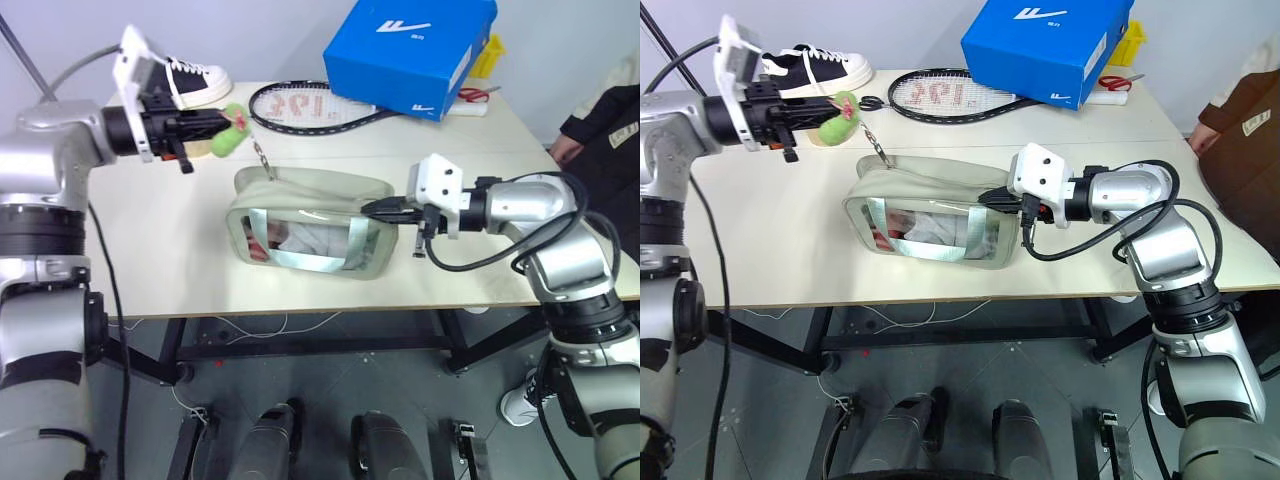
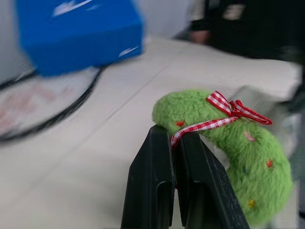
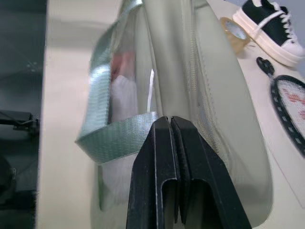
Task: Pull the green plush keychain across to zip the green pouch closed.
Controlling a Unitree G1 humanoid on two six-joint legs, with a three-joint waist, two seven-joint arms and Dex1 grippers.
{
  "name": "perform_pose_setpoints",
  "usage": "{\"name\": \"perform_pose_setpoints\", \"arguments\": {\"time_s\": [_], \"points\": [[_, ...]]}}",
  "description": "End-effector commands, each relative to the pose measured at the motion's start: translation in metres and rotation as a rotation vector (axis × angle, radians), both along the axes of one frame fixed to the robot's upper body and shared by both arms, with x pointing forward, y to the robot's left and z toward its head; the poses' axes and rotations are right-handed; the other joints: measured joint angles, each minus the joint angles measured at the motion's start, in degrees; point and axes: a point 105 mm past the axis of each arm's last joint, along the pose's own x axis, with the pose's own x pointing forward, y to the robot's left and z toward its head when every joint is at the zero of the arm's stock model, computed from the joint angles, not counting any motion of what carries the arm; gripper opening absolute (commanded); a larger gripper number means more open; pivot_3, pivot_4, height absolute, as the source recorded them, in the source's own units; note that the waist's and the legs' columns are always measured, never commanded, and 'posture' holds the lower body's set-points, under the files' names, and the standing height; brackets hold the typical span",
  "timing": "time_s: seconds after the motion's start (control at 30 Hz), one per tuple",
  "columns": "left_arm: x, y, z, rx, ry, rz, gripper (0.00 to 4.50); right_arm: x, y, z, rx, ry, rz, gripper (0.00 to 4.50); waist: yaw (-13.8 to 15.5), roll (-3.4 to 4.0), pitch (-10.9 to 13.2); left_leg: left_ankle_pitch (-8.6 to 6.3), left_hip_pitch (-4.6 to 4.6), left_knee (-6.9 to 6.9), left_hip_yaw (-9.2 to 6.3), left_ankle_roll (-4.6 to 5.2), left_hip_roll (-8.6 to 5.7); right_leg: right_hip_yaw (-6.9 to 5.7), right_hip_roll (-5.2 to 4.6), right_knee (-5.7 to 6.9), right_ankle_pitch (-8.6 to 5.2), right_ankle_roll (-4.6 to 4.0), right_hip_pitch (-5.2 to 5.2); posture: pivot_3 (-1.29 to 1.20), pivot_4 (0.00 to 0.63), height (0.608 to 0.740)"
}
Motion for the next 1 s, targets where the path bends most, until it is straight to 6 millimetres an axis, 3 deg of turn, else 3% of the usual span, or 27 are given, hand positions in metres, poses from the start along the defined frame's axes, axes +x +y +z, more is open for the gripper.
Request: {"name": "perform_pose_setpoints", "arguments": {"time_s": [0.03, 0.13, 0.23, 0.33, 0.5, 0.57, 0.8, 1.0], "points": [[-0.004, -0.016, -0.014, 0.115, -0.027, -0.055, 0.05, 0.003, 0.004, 0.002, -0.004, -0.026, -0.005, 0.0, -0.3, 0.01, 0.0, 0.01, -0.01, 0.0, 0.0, 0.01, 0.01, 0.0, 0.02, 0.01, 0.0, 0.0, -0.02, 0.0, 0.15, 0.74], [0.0, -0.014, -0.033, 0.217, -0.037, -0.039, 0.05, 0.004, 0.004, 0.003, -0.001, -0.033, -0.016, 0.0, -0.4, 0.01, 0.0, 0.08, -0.02, -0.01, 0.02, 0.11, 0.02, 0.04, 0.03, 0.08, 0.0, 0.0, -0.08, 0.0, 0.15, 0.74], [0.005, -0.012, -0.039, 0.248, -0.057, -0.008, 0.05, 0.004, 0.001, 0.003, -0.003, -0.039, -0.028, 0.0, -0.1, 0.0, 0.0, 0.08, -0.05, -0.01, 0.0, 0.12, 0.02, 0.03, 0.04, 0.12, 0.0, 0.0, -0.11, 0.0, 0.15, 0.74], [0.011, -0.012, -0.029, 0.209, -0.086, 0.024, 1.02, 0.005, 0.001, 0.003, -0.001, -0.037, -0.033, 0.0, 0.0, 0.0, 0.0, 0.07, -0.03, 0.02, 0.01, 0.12, 0.0, 0.03, 0.02, 0.11, 0.0, 0.01, -0.08, 0.0, 0.15, 0.74], [0.007, -0.005, -0.002, 0.179, -0.117, 0.042, 3.63, 0.005, 0.002, 0.002, 0.001, -0.034, -0.031, 0.0, 0.0, -0.01, 0.0, 0.07, -0.05, 0.03, 0.0, 0.12, 0.0, 0.01, 0.02, 0.11, 0.0, 0.01, -0.09, 0.0, 0.15, 0.74], [-0.002, 0.002, 0.005, 0.208, -0.12, 0.022, 4.46, 0.006, 0.002, 0.002, 0.001, -0.036, -0.029, 0.0, -0.2, -0.01, 0.0, 0.08, -0.07, 0.03, 0.0, 0.13, 0.0, 0.01, 0.03, 0.11, 0.01, 0.01, -0.11, 0.0, 0.15, 0.74], [-0.022, 0.036, 0.0, 0.354, -0.099, 0.057, 4.46, 0.009, 0.004, 0.002, 0.004, -0.041, -0.018, 0.0, -0.2, 0.0, 0.0, 0.08, -0.01, -0.01, 0.01, 0.12, 0.01, 0.0, 0.06, 0.11, 0.0, 0.01, -0.08, 0.0, 0.15, 0.74], [-0.031, 0.027, -0.022, 0.3, -0.045, 0.032, 4.46, 0.009, 0.007, 0.002, 0.005, -0.038, -0.005, 0.0, 0.1, 0.0, 0.0, 0.02, -0.04, 0.04, -0.03, 0.04, 0.01, 0.0, 0.02, 0.09, -0.1, -0.17, -0.09, 0.0, 0.15, 0.74]]}}
